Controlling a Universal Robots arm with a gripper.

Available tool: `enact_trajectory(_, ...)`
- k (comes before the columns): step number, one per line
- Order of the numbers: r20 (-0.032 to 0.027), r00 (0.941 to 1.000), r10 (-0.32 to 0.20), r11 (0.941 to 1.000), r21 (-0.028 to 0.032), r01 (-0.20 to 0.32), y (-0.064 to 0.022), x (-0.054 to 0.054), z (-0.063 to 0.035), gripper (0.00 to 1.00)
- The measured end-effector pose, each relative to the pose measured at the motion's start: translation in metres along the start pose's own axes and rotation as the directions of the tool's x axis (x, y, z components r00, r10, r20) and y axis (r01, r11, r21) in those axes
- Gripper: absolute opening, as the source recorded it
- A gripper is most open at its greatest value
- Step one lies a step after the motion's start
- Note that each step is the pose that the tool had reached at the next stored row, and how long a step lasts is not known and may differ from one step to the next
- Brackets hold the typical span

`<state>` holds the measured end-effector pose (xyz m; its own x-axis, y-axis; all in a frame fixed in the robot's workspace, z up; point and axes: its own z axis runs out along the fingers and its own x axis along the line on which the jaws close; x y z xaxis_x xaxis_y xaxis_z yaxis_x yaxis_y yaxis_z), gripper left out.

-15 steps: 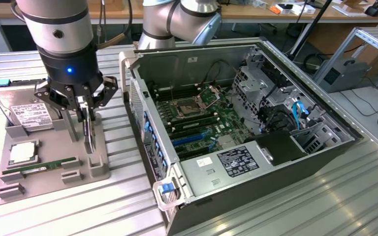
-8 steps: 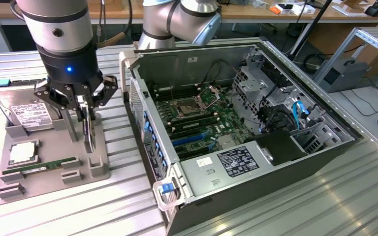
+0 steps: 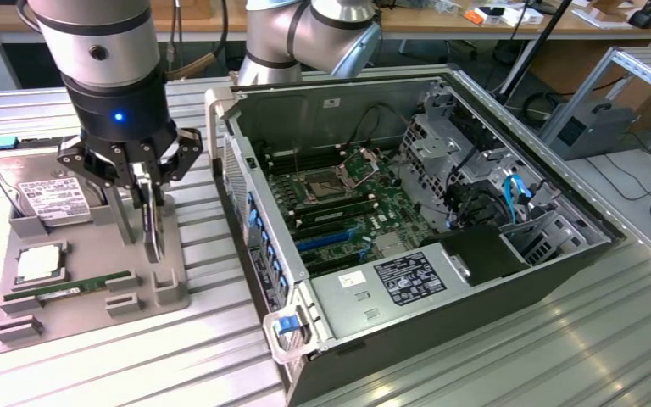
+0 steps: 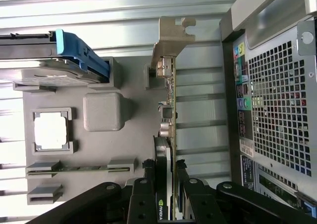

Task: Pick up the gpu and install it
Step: 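Pick up the gpu and move the gpu toward the slot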

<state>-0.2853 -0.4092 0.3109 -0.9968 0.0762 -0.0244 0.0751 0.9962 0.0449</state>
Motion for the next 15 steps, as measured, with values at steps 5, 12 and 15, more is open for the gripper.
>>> enact_trajectory(5,0.0,1.0,0.0,1.0,-0.0001,0.0,0.0001,0.0,-0.0014,0.27)
enact_trajectory(12,0.0001,1.0,0.0,1.0,-0.0001,0.0,0.0002,-0.0001,-0.0035,0.27)
enact_trajectory(15,0.0,1.0,0.0,1.0,0.0,0.0,0.0002,-0.0001,-0.0048,0.27)
